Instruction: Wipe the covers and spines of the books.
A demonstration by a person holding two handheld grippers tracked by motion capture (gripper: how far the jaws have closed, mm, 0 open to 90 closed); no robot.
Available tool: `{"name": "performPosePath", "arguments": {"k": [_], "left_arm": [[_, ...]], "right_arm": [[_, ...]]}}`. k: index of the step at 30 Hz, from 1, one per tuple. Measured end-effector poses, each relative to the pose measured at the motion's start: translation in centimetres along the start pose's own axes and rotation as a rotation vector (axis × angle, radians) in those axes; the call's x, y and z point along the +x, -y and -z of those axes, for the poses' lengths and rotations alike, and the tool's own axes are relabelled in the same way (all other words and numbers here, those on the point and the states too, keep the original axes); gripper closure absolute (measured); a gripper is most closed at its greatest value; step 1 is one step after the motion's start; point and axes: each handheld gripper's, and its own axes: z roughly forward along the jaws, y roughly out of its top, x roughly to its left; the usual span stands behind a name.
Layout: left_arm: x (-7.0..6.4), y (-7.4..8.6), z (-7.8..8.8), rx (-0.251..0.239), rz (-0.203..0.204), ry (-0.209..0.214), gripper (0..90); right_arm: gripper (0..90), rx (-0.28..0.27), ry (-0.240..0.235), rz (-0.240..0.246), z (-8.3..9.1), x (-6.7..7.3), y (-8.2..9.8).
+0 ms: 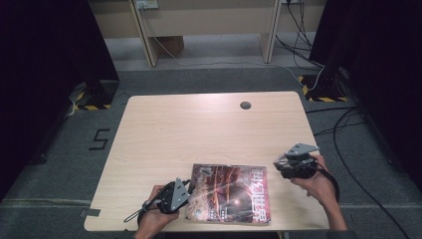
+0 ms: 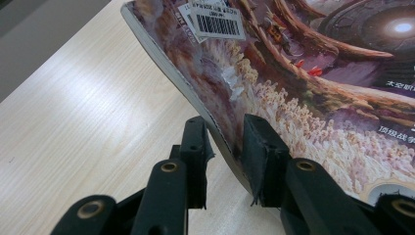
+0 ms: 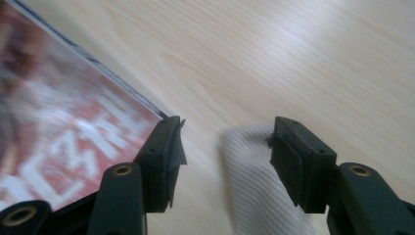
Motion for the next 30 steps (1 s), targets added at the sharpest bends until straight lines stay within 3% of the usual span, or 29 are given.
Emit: {"name": "performPosePath", "arguments": {"k": [4,11,19,23,30], "left_arm": [[0.0,0.0,0.0,0.000,-0.002,-0.001,71.1],[0.0,0.0,0.0,0.000,-0.004,-0.001,71.1],[0.0,0.0,-0.1,-0.001,-0.002,-0.001,71.1],[0.0,0.0,-0.1,-0.001,-0.004,-0.002,71.1],[0.0,0.1,-0.2,0.002,-0.001,0.000,71.1]], "right_arm": [[43.8,-0.017,-0.054,0.082,-0.7,2.3,-1.5],[43.3,-0.014,-0.140,0.135,-2.8,5.1,-3.8],[41.1,-0.004,-0.213,0.204,-4.9,7.3,-5.6],[41.0,0.013,-0.223,0.236,-6.0,8.3,-6.1],[42.2,0.034,-0.285,0.247,-7.5,8.9,-6.6]]}}
